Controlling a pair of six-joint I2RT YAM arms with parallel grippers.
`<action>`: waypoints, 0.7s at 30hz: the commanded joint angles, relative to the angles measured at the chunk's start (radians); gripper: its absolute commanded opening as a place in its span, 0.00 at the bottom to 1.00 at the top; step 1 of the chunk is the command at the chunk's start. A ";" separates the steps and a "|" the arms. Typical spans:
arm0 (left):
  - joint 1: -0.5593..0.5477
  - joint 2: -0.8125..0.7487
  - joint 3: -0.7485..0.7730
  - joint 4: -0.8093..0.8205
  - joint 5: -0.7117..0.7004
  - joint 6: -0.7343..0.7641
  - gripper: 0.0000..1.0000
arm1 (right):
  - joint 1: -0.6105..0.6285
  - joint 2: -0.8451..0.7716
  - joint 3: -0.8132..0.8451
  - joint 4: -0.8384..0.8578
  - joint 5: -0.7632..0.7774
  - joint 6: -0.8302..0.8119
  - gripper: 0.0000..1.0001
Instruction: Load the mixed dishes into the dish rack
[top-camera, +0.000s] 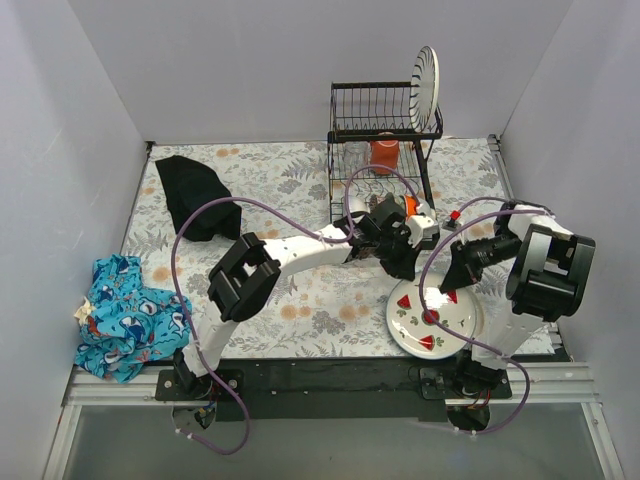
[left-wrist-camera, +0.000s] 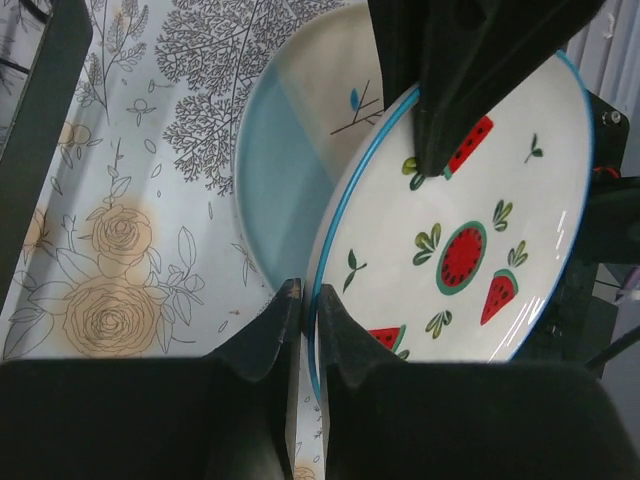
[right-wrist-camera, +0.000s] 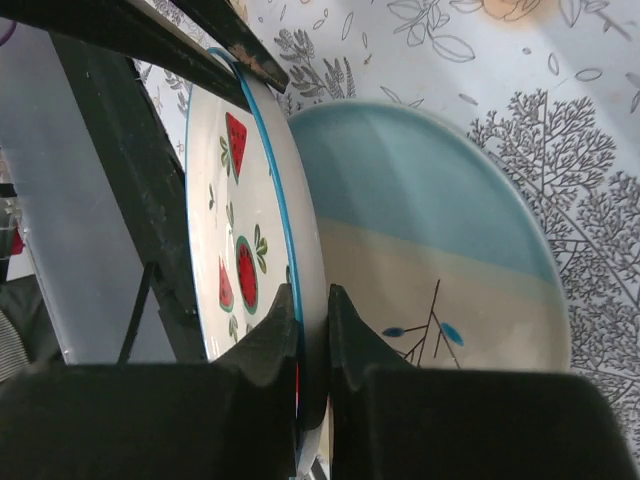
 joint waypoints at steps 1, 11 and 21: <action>0.005 -0.117 0.025 0.131 -0.081 0.038 0.00 | 0.008 0.000 0.014 -0.021 -0.031 0.000 0.01; 0.109 -0.347 -0.008 0.049 -0.310 0.019 0.73 | 0.005 -0.170 0.161 -0.021 -0.035 0.076 0.01; 0.453 -0.568 -0.093 0.066 -0.437 0.055 0.85 | 0.106 -0.339 0.518 -0.021 -0.140 0.315 0.01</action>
